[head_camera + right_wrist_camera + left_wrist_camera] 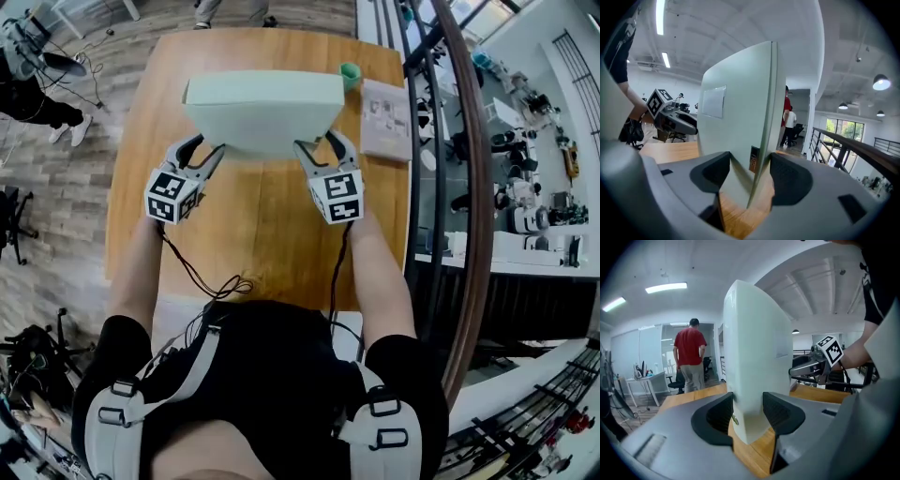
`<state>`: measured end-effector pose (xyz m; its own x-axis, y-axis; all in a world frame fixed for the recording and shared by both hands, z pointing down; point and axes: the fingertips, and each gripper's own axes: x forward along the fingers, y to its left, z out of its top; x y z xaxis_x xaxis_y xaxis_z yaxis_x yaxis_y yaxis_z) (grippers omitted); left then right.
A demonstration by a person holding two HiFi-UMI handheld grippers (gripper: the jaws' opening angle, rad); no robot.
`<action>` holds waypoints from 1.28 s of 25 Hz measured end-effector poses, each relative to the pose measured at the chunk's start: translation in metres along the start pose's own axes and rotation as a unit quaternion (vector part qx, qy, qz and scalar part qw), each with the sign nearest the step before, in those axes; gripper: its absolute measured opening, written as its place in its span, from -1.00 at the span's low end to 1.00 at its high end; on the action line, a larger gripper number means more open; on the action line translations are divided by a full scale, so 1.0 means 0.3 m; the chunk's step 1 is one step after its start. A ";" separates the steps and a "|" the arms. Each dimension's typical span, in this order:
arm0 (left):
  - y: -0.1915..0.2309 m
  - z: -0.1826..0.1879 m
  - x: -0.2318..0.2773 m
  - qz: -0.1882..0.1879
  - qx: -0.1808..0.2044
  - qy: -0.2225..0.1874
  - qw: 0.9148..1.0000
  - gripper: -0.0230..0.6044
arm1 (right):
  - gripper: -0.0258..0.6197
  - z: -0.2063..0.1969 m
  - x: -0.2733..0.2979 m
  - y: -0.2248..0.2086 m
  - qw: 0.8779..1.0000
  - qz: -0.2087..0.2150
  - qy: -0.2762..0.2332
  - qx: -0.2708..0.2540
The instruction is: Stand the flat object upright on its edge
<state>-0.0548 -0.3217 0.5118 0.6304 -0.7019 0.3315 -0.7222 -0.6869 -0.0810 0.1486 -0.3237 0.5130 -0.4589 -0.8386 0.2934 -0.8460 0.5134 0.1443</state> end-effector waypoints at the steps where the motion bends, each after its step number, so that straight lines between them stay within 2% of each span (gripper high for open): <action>1: 0.022 0.001 0.000 0.009 0.008 -0.001 1.000 -0.29 | -0.08 0.011 0.023 0.002 1.000 -0.004 -0.004 -0.010; 4: 0.075 -0.009 0.007 0.026 0.024 0.004 0.999 -0.31 | -0.09 0.012 0.091 0.010 0.999 -0.016 -0.005 -0.027; 8: 0.128 -0.049 0.031 0.029 0.029 0.019 0.999 -0.33 | -0.09 -0.037 0.171 0.022 1.000 -0.017 0.015 -0.007; 12: 0.169 -0.098 0.057 0.026 0.017 0.033 0.999 -0.33 | -0.09 -0.086 0.224 0.041 0.999 -0.017 0.032 0.011; 20: 0.220 -0.204 0.139 0.012 -0.022 0.052 0.998 -0.33 | -0.09 -0.149 0.302 0.034 0.998 -0.021 0.063 0.010; 28: 0.235 -0.249 0.194 -0.007 -0.036 0.069 0.997 -0.33 | -0.10 -0.173 0.310 0.025 0.996 -0.033 0.077 0.013; 32: 0.245 -0.256 0.209 -0.007 -0.049 0.062 0.997 -0.33 | -0.10 -0.178 0.307 0.025 0.996 -0.040 0.080 0.013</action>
<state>-0.0900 -0.4018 0.5988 0.6057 -0.6590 0.4459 -0.7413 -0.6710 0.0152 0.1144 -0.3874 0.5917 -0.3424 -0.8355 0.4299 -0.8853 0.4401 0.1501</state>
